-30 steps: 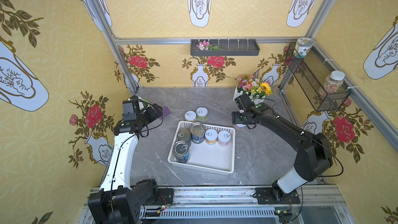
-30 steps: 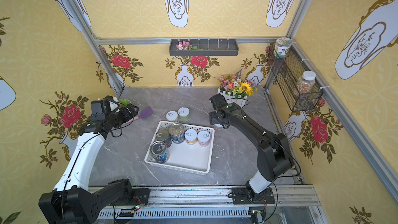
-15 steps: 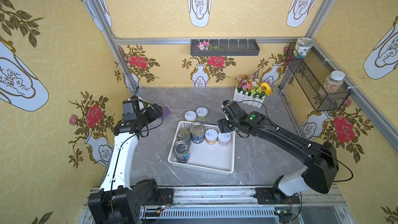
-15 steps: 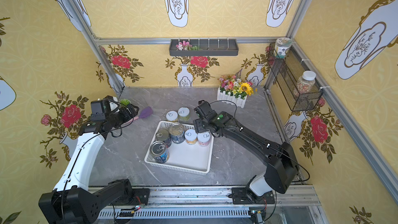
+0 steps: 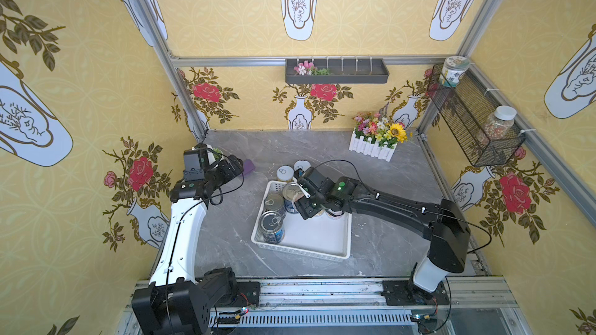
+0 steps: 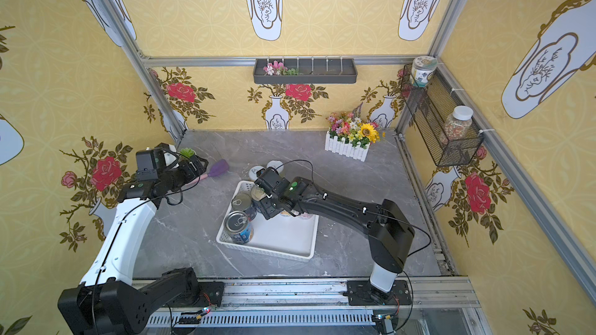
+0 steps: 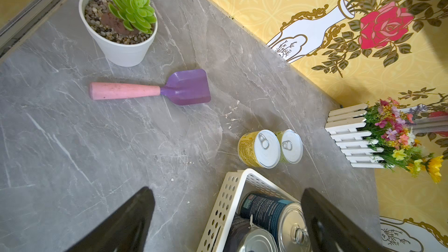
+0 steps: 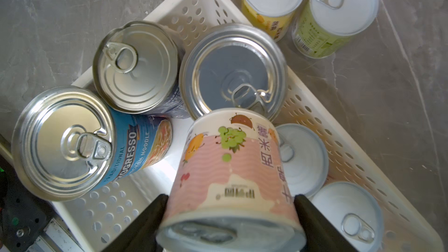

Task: Put the canned food in the basket
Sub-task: Place the canned food in the basket.

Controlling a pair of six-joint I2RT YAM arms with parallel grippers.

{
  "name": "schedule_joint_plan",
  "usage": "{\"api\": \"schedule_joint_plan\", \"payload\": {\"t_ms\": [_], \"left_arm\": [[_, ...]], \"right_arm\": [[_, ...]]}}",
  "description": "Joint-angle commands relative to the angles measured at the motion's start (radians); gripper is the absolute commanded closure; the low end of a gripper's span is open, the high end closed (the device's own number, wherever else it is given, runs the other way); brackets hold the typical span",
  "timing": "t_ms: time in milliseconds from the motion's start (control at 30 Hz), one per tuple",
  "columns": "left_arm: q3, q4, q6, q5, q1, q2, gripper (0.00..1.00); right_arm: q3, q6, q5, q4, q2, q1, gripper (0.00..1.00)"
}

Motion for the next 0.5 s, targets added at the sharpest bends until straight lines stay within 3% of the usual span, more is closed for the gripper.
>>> {"api": "schedule_joint_plan", "payload": {"t_ms": [0,300,467], "left_arm": [[0.000,0.007,0.008,0.004,-0.001,0.005,0.00],[0.000,0.006,0.008,0.008,0.000,0.005,0.00],[-0.002,0.007,0.008,0.006,0.001,0.004,0.00]], "right_arm": [[0.030,-0.018,-0.033,0.050,0.042,0.025,0.20],[0.027,-0.020,-0.020,0.045,0.023,0.029,0.21],[0.037,-0.062,-0.096,-0.006,0.002,0.030,0.20]]}}
